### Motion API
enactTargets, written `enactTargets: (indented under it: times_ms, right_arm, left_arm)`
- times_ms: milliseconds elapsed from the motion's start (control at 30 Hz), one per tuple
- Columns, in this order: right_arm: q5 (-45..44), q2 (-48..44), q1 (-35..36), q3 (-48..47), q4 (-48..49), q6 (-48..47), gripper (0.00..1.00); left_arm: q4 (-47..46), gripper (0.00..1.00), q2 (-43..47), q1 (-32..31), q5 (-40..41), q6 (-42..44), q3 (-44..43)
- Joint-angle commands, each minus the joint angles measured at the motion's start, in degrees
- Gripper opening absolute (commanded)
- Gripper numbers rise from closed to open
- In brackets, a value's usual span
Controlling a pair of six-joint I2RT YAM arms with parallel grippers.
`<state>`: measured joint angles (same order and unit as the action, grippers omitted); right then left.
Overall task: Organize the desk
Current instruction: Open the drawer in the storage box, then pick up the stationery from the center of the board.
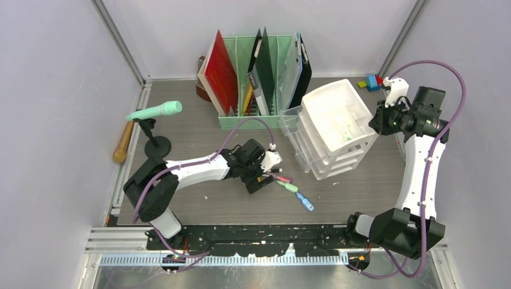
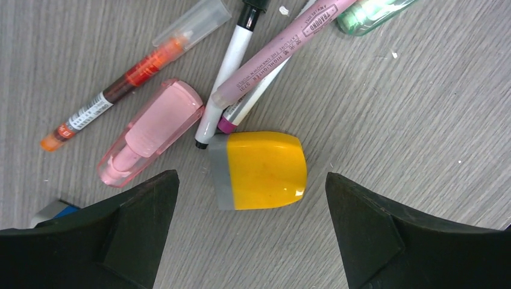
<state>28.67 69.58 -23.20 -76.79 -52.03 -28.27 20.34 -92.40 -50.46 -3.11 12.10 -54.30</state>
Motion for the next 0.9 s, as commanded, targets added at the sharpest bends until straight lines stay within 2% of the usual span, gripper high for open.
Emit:
enactTargets:
  times_ms: [0,233,400,567,700,867]
  right_arm:
    - [-3.72,0.14,-0.18,1.78,1.02,1.45,0.14]
    - [-3.55,-0.13,-0.19,2.38,1.07,1.34,0.14]
    - [-3.88,-0.64,-0.2,2.85,1.15,0.82,0.14]
    - [-3.64,-0.85,-0.18,3.13,1.31,0.85,0.14]
    - [-2.65,-1.16,-0.19,3.5,1.32,1.25,0.14]
    - [-1.43,-1.91,-0.05,5.03,2.05,1.82,0.14]
  left_arm:
    - [-1.27,0.95,-1.15,0.01,-2.08,-1.11,-0.01]
    - [0.18,0.86,-3.8,-0.01,-2.31,-0.43,-2.02]
    - [4.22,0.59,-2.68,0.01,-2.83,2.47,-3.36]
    - [12.86,0.42,3.38,0.01,-3.85,6.72,-8.86]
    - [17.97,0.41,8.07,0.0,-5.6,8.39,-16.16]
    - [16.88,0.45,8.75,-0.08,-6.2,8.96,-26.71]
